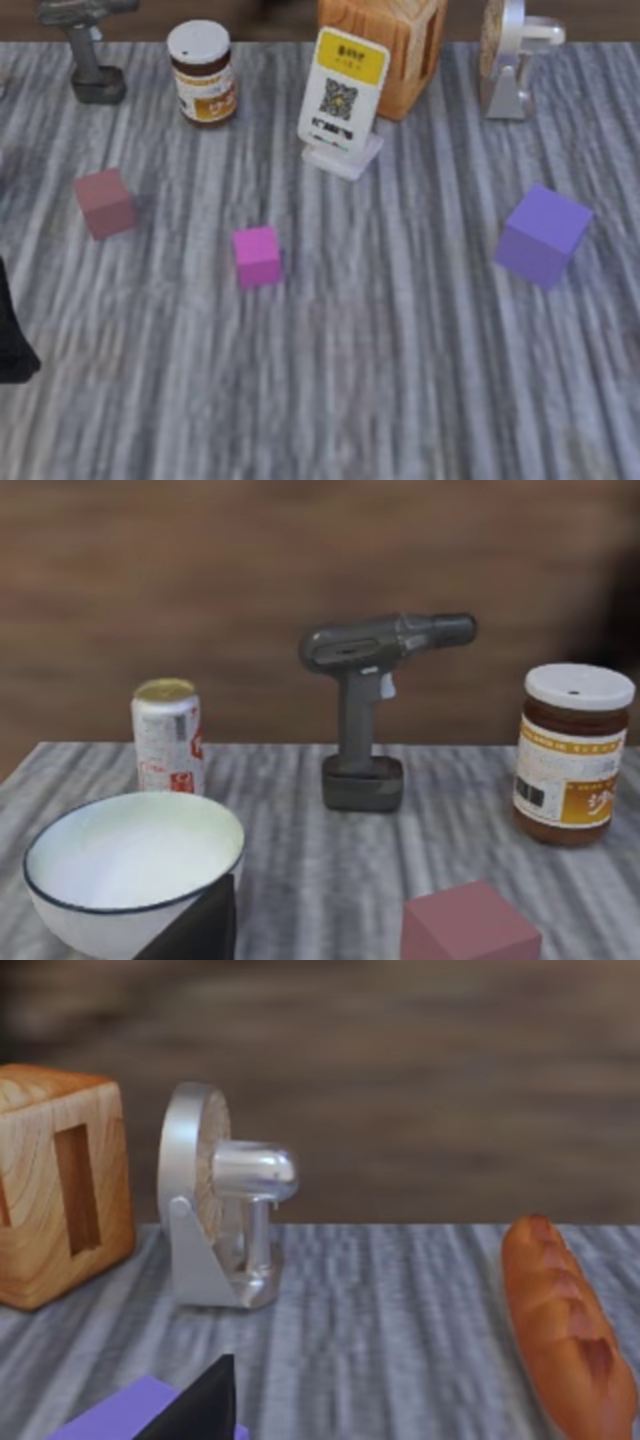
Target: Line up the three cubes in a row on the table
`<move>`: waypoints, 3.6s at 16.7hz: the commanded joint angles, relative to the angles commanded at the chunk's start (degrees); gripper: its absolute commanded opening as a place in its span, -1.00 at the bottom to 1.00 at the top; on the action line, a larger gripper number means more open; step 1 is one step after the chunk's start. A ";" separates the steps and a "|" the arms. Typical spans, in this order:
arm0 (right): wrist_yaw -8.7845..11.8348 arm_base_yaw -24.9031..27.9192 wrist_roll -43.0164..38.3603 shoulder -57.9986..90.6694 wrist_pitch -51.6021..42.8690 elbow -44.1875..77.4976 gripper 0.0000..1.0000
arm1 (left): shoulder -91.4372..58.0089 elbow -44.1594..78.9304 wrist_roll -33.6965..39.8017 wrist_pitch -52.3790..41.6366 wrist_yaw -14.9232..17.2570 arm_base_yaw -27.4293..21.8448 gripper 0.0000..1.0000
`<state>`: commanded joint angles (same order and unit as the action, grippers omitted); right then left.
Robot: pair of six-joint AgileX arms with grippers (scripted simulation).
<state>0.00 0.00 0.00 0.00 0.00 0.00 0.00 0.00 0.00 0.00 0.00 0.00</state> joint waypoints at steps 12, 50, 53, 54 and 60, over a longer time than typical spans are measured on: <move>0.00 0.00 0.00 0.00 0.00 0.00 1.00 | -32.69 30.33 11.01 -19.52 0.19 -7.87 1.00; 0.00 0.00 0.00 0.00 0.00 0.00 1.00 | -134.69 98.10 38.87 -53.41 0.26 -27.49 1.00; 0.00 0.00 0.00 0.00 0.00 0.00 1.00 | -134.69 98.10 38.87 -53.41 0.26 -27.49 0.70; 0.00 0.00 0.00 0.00 0.00 0.00 1.00 | -134.69 98.10 38.87 -53.41 0.26 -27.49 0.55; 0.00 0.00 0.00 0.00 0.00 0.00 1.00 | -134.69 98.10 38.87 -53.41 0.26 -27.49 -0.36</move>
<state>0.00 0.00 0.00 0.00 0.00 0.00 -134.69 98.10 38.87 -53.41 0.26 -27.49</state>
